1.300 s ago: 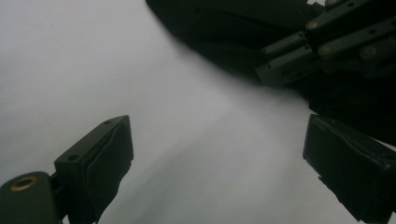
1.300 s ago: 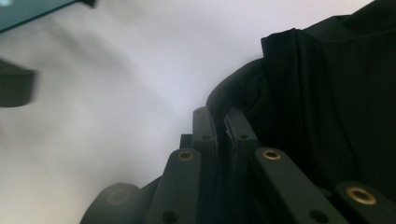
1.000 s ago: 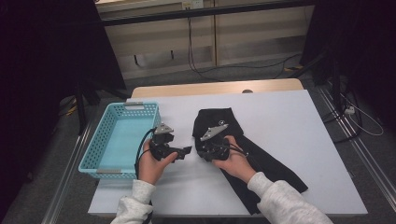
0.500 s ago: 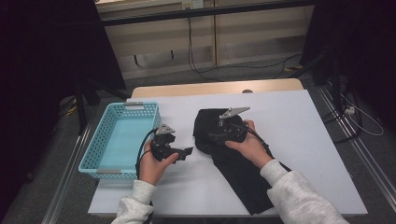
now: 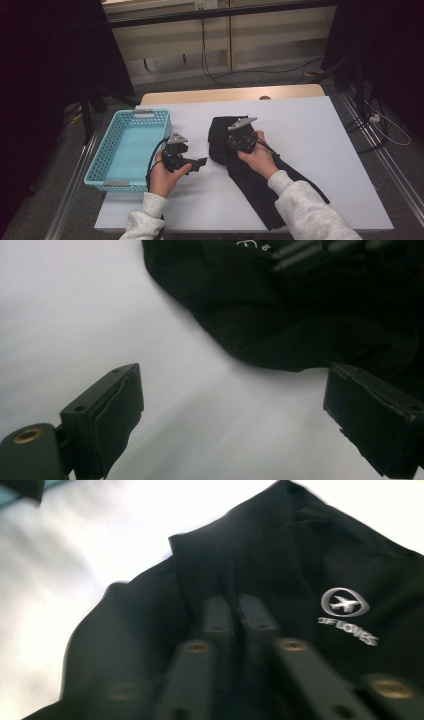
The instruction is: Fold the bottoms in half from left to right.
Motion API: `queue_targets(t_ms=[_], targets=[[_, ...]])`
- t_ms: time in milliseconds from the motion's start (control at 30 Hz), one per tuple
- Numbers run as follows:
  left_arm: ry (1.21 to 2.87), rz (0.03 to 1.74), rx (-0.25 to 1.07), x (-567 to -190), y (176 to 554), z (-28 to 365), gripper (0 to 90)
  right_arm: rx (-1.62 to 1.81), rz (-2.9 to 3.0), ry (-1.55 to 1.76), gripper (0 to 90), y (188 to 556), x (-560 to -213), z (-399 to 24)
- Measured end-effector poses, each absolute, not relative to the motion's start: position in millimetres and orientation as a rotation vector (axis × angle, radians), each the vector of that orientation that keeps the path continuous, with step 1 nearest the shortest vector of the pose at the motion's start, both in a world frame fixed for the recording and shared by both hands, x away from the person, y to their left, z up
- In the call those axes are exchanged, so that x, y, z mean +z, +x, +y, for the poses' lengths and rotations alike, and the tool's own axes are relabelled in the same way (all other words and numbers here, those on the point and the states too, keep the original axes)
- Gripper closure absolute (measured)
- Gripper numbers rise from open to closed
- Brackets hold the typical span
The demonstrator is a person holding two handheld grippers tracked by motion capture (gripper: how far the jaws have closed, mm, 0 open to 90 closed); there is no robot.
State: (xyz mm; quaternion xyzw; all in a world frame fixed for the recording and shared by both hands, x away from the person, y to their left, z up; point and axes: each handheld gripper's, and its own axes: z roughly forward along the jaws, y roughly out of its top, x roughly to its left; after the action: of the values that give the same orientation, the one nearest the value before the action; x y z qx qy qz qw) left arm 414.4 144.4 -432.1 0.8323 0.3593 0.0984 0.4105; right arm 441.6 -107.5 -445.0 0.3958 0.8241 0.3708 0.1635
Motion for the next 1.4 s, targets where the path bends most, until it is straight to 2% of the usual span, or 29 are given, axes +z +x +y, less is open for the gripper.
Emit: queue_targets(t_ms=[300, 367, 433, 500, 1100, 1300, 1400], targets=[[2.104, 0.911, 0.248, -433.3, 416.8, 144.8, 9.0, 1.126, 2.141, 1.311, 86.4, 463.3, -430.3, -150.7], [2.113, 0.897, 0.258, -433.4, 417.6, 144.1, 9.0, 1.115, 2.062, 1.387, 81.4, 468.9, -429.7, -165.9], [2.108, 0.91, 0.247, -435.0, 417.4, 141.7, 9.0, 1.121, 1.987, 1.442, 67.9, 470.6, -429.3, -178.3], [2.115, 0.906, 0.257, -435.9, 420.0, 139.8, 9.0, 1.139, 2.003, 1.438, 60.3, 468.5, -428.3, -183.2], [2.1, 0.951, 0.242, -440.0, 434.4, 133.3, 9.4, 1.114, 2.208, 1.279, 31.2, 415.0, -430.3, -195.5], [2.097, 0.961, 0.263, -438.7, 437.7, 131.2, 9.8, 1.11, 2.235, 1.237, 27.1, 399.5, -434.7, -198.1], [2.093, 0.966, 0.261, -439.0, 440.3, 130.7, 12.9, 1.134, 2.237, 1.244, 24.9, 392.2, -436.4, -202.3]])
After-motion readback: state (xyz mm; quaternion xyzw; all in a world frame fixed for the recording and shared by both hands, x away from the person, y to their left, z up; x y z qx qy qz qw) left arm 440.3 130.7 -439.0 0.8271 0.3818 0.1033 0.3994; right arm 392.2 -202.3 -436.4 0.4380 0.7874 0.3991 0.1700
